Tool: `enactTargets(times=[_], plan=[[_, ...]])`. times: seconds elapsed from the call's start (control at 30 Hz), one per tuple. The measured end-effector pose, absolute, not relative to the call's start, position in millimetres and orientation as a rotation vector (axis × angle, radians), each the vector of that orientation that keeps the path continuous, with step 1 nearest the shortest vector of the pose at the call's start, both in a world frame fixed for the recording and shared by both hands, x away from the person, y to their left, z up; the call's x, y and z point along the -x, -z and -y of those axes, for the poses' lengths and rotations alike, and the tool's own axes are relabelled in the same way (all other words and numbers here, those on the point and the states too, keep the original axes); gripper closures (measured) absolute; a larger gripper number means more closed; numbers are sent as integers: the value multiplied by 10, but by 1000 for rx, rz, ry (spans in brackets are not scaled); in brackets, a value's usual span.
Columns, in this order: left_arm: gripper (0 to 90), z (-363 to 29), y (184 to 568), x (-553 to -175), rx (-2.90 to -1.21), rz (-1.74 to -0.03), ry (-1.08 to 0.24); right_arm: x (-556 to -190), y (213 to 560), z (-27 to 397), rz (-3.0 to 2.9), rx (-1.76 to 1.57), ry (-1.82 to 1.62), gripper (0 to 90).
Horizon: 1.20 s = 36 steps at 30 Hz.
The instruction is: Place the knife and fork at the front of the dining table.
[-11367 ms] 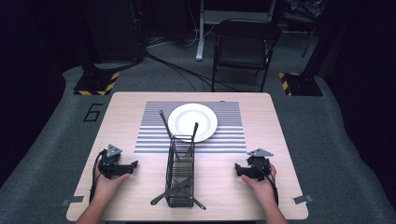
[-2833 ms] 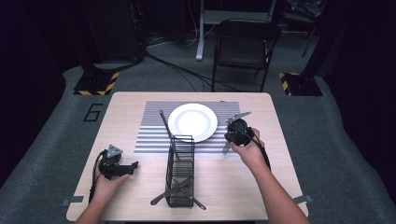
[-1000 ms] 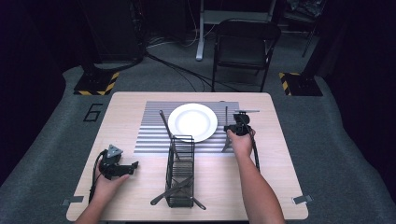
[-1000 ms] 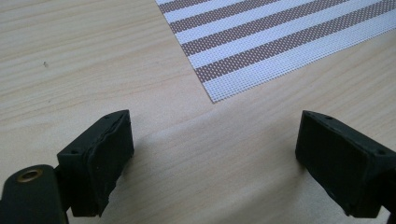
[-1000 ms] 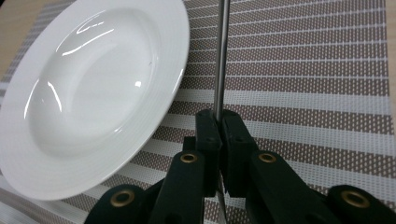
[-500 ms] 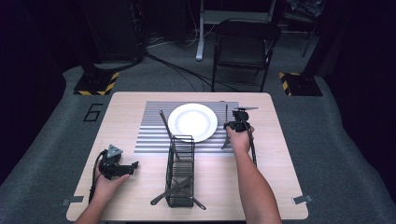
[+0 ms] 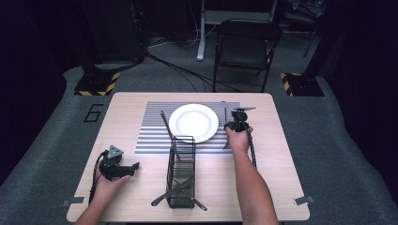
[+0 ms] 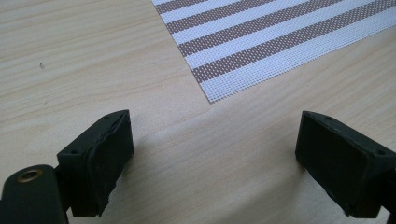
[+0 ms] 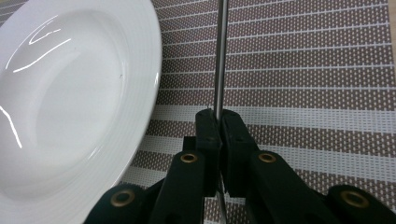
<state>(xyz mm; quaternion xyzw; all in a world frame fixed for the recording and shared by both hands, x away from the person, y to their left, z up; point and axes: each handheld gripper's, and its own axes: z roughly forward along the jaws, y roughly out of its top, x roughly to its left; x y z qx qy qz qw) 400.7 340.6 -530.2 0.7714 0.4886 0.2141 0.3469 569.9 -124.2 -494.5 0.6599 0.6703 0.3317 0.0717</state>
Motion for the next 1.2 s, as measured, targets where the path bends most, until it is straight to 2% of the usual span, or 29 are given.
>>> enactTargets(times=[0.6, 0.73, 1.2], plan=[[113, -3405, 5302, -4006, -2004, -1264, -553, -5707, 5028, 1243, -1930, -2074, -936, 866], [113, -3405, 5302, -4006, -2004, -1263, -553, -5707, 5023, 1251, -1926, -2060, -930, 833], [113, -3405, 5301, -4006, -2006, -1262, -552, -5687, 5019, 1311, -1916, -2068, -910, 848]])
